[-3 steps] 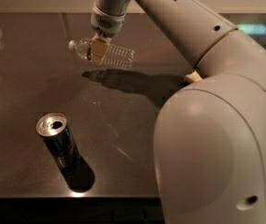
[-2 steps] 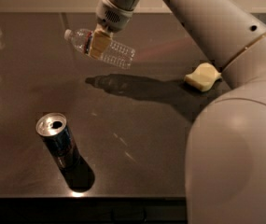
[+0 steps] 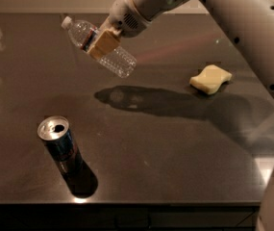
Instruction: Place water bottle upright
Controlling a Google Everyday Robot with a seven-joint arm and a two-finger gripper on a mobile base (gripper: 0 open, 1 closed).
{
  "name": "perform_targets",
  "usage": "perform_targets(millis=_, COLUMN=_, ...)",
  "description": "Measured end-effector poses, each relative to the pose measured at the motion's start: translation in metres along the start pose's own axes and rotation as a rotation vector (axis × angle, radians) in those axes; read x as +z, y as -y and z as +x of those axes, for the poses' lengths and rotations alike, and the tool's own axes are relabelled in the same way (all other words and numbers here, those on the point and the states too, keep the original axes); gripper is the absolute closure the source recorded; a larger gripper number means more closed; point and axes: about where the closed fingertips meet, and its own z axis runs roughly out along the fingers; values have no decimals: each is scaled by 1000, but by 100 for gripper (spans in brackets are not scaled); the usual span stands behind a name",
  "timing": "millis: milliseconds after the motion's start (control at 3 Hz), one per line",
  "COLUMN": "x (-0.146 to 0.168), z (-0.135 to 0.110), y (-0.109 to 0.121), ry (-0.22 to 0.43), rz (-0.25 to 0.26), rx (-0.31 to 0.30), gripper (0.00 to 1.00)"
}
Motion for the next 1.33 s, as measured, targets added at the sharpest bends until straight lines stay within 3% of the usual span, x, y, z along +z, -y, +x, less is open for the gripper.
perform_targets(millis=667, x=-32, z=-5, y=-11, ry=281, rz=13, rx=13, gripper=100)
perform_targets(millis=1333, x=-70, z=18, y=-8, ry=508, rz=66, rx=22, gripper=100)
